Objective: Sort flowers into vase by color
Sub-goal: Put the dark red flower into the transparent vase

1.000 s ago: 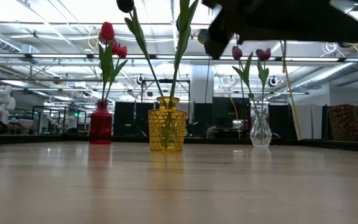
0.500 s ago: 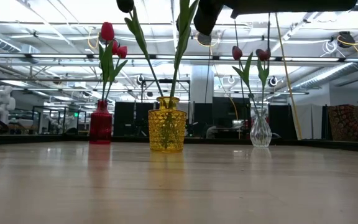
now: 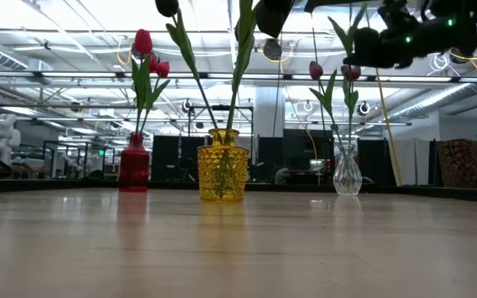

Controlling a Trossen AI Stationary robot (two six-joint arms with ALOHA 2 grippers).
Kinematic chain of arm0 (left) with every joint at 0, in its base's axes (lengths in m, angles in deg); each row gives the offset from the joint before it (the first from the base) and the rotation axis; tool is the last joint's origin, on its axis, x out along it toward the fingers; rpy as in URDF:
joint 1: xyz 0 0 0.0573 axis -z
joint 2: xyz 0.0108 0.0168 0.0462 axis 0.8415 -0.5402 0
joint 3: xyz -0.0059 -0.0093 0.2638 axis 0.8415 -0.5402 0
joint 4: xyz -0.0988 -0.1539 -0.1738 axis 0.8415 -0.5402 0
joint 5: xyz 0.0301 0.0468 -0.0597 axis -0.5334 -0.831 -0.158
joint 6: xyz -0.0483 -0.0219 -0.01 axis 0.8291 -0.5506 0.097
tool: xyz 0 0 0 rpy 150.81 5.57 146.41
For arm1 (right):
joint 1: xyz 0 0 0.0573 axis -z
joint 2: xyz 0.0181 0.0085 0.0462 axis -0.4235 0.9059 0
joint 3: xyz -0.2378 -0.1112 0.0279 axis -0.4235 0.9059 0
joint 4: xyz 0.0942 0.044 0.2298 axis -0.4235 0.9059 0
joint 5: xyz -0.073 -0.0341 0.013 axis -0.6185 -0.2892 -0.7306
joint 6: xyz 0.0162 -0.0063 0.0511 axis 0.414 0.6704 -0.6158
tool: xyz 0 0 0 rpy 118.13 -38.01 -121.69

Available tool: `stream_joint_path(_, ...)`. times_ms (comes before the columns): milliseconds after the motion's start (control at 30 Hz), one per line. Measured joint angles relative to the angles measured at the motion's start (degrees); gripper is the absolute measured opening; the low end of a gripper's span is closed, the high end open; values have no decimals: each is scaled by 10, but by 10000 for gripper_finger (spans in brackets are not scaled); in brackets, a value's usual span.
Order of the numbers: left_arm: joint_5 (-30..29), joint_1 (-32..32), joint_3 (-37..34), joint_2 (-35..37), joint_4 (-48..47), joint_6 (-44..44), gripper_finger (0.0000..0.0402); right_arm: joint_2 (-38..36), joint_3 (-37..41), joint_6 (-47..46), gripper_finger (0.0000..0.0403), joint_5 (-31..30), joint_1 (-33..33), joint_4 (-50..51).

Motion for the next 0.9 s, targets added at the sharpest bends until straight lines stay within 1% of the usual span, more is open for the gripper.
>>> stream_joint_path(133,0,-1,0,0,0,0,134,0,63,-3,0,10,8,-118)
stream_joint_path(267,0,-3,0,0,-1,-1,134,0,100,-2,0,8,9,-152)
stream_joint_path(400,0,-2,0,0,-1,-1,134,0,119,-14,0,7,9,-159)
stream_joint_path(567,0,-2,0,0,-1,0,134,0,123,-34,3,7,9,-159)
stream_joint_path(833,0,-2,0,0,0,0,134,0,123,-66,47,6,9,-131)
stream_joint_path(900,0,-2,0,0,0,0,134,0,123,-78,59,-8,9,-118)
